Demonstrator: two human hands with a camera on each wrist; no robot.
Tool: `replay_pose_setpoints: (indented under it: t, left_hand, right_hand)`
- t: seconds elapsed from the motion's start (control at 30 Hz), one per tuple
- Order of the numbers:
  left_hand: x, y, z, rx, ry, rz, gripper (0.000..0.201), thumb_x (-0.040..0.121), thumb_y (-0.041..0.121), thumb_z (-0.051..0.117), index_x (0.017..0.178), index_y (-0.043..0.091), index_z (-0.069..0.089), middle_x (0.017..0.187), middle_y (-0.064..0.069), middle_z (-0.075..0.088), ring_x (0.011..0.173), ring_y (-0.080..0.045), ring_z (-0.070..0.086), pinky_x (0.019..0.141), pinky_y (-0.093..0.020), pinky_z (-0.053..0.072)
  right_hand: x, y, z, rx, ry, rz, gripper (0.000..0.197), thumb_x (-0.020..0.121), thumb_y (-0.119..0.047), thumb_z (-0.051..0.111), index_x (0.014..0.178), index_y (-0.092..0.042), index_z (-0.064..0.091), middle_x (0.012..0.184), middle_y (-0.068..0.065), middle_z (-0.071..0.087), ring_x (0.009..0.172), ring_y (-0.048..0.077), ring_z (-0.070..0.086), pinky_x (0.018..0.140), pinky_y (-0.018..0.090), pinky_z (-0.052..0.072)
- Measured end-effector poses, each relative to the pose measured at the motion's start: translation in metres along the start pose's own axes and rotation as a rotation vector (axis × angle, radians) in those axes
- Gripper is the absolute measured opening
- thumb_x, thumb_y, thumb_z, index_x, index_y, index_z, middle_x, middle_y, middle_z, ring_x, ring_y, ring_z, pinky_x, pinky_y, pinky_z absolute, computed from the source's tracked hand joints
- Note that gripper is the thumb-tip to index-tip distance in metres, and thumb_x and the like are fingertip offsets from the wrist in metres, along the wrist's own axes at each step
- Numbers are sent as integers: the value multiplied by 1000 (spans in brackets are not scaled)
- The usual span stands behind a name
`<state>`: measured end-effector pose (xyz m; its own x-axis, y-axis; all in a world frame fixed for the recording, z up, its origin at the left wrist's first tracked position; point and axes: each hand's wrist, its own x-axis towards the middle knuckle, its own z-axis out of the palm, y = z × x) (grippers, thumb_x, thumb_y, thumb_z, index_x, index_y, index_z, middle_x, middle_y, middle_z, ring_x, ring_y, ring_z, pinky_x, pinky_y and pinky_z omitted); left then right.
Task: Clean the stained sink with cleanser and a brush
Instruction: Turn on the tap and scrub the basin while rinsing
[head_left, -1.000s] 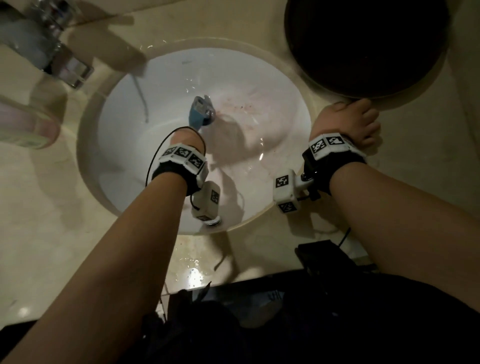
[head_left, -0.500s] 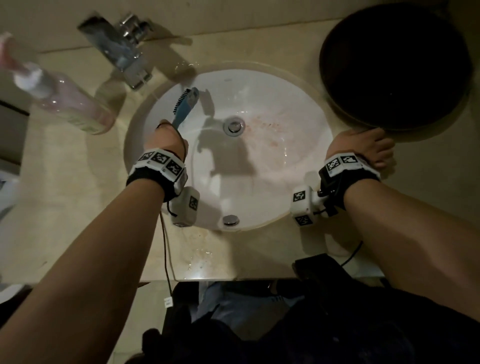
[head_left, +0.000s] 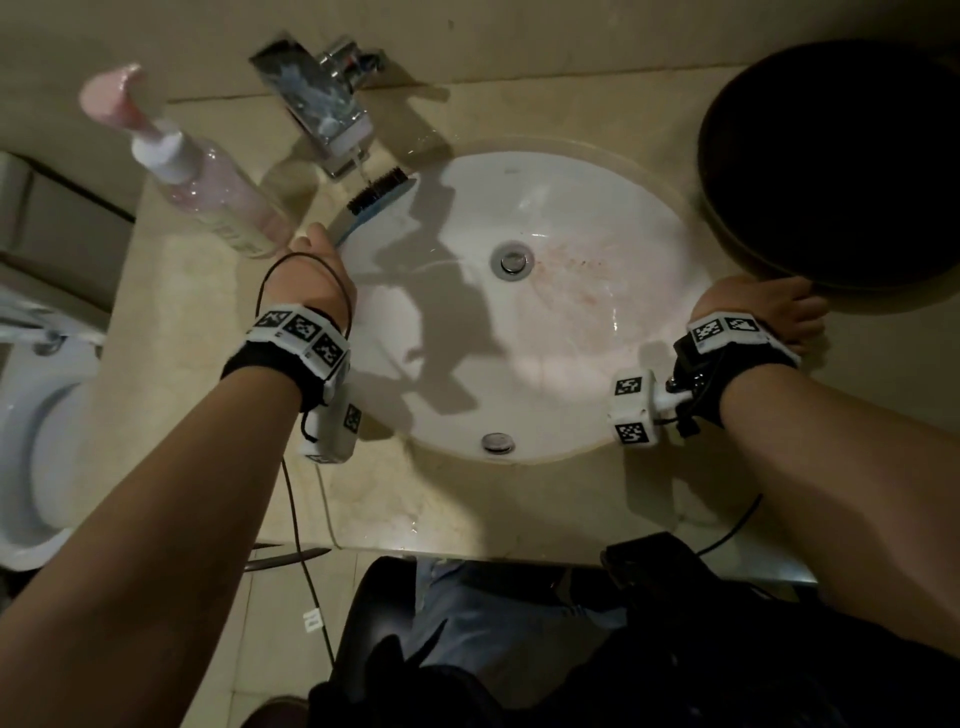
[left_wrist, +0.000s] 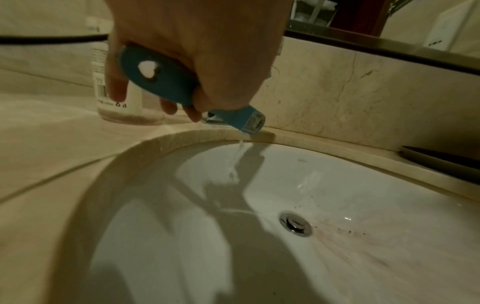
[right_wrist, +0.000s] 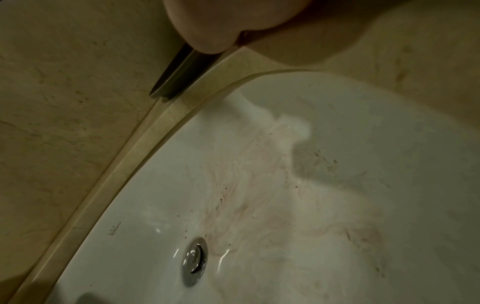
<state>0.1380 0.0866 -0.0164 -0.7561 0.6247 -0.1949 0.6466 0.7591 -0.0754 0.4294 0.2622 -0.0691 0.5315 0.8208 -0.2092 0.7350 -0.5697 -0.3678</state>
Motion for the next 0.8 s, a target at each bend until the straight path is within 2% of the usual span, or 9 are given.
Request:
replay_pose_setpoints:
  t: [0.13,0.27,0.37,0.5,0.6,0.73,0.8]
  left_hand:
    - [8,0,3,-12,-36,30,31,93,4,39,123,-4,38,125,-27,46,108,-43,53,86,-49,44]
    - [18,14,12,-51,-191,108,31,97,14,38,124,0,42,111,-26,57,99,-39,58,81,-42,44]
    - [22,33,20,-74,-296,143,29,98,18,39,119,1,50,113,-23,60,102,-36,58,80,-38,43]
    - [27,63,34,-261,-435,104,35,99,23,35,121,1,52,121,-17,61,109,-34,58,95,-40,46]
    - [29,85,40,-345,-463,112,33,99,18,35,120,0,55,120,-15,63,111,-32,56,89,-34,43]
    - [35,105,45,-295,-507,196,31,97,14,37,119,1,55,121,-16,62,112,-33,55,93,-36,44]
    - [39,111,49,-303,-573,244,31,97,13,37,121,3,54,118,-18,64,103,-33,60,92,-37,49]
  right_hand:
    - [-2,-1,-1,28,37,-3,37,91,-21,37,124,-7,44,137,14,39,130,30,33,105,41,25]
    - [-1,0,-1,32,50,-4,37,90,-22,38,123,-7,45,136,14,41,129,30,35,103,41,26]
    - [-1,3,1,14,36,-39,37,91,-25,38,123,-6,44,136,14,40,129,31,34,103,43,26]
    - [-1,5,3,-28,61,-55,38,91,-27,38,123,-7,44,136,14,41,127,31,36,101,43,28]
    - [0,3,3,-43,55,-39,38,90,-27,37,122,-7,44,136,13,40,127,31,36,101,42,29]
    - [2,1,5,-17,57,-3,39,89,-28,38,120,-7,46,135,14,41,126,31,37,99,42,28]
    - [1,0,6,-3,91,14,38,88,-29,39,117,-6,48,133,14,43,125,30,38,97,41,28]
